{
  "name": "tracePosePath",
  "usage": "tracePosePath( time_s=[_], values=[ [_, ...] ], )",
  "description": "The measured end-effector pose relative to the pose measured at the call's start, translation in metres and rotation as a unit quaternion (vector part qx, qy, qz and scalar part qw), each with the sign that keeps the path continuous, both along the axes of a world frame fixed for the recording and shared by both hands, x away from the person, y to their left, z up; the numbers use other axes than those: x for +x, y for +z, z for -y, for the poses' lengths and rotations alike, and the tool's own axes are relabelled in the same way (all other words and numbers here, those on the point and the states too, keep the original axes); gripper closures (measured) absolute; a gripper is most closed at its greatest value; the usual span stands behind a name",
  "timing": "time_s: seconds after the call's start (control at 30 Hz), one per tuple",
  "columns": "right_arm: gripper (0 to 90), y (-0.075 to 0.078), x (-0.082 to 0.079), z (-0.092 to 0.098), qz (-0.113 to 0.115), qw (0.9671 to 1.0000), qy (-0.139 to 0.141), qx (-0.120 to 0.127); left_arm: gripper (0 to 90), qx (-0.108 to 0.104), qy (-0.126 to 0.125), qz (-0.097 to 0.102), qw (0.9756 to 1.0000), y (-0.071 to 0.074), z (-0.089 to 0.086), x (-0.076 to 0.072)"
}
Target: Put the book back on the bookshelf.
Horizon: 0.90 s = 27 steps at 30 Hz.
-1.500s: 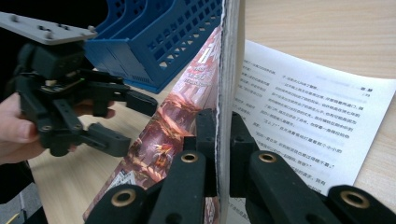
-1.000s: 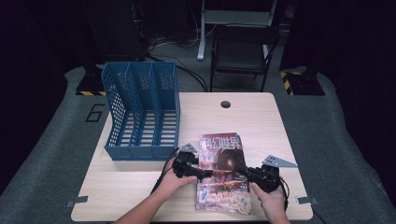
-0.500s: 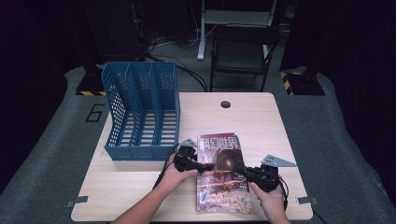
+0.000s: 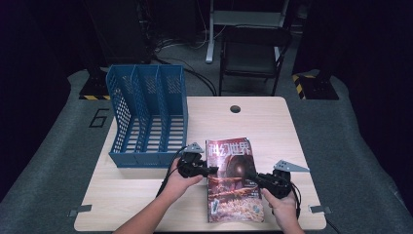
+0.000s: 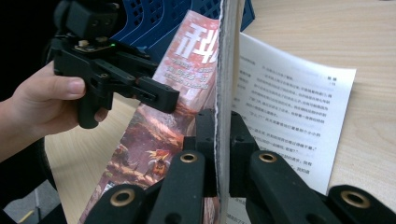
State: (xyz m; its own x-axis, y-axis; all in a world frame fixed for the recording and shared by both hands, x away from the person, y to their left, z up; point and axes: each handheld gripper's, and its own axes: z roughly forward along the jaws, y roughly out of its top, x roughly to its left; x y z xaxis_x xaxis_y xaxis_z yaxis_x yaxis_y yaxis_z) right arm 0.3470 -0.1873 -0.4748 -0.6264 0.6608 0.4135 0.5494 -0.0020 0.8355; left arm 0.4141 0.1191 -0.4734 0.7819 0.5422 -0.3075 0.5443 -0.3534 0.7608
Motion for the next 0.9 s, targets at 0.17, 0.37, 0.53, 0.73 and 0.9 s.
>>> tracePosePath(
  time_s=[0.17,0.37,0.53,0.73,0.9],
  values=[
    [86.9,0.001,0.001,0.000,-0.006,1.0000,-0.001,0.003,67.5,-0.012,0.005,-0.017,0.9998,0.004,-0.003,-0.001],
    [85.8,0.002,0.001,0.002,-0.011,0.9999,0.000,0.008,71.2,-0.005,0.003,-0.002,1.0000,0.018,-0.004,-0.008],
    [85.7,0.007,0.000,0.002,-0.005,1.0000,0.002,0.000,74.9,-0.017,-0.005,0.009,0.9998,0.032,-0.010,-0.010],
    [85.9,0.012,0.000,0.001,0.003,0.9999,0.005,-0.011,78.1,-0.024,-0.014,0.020,0.9994,0.043,-0.014,-0.013],
    [86.2,0.017,0.000,0.001,0.006,0.9999,0.006,-0.015,79.3,-0.027,-0.014,0.028,0.9992,0.049,-0.015,-0.015]
  ],
)
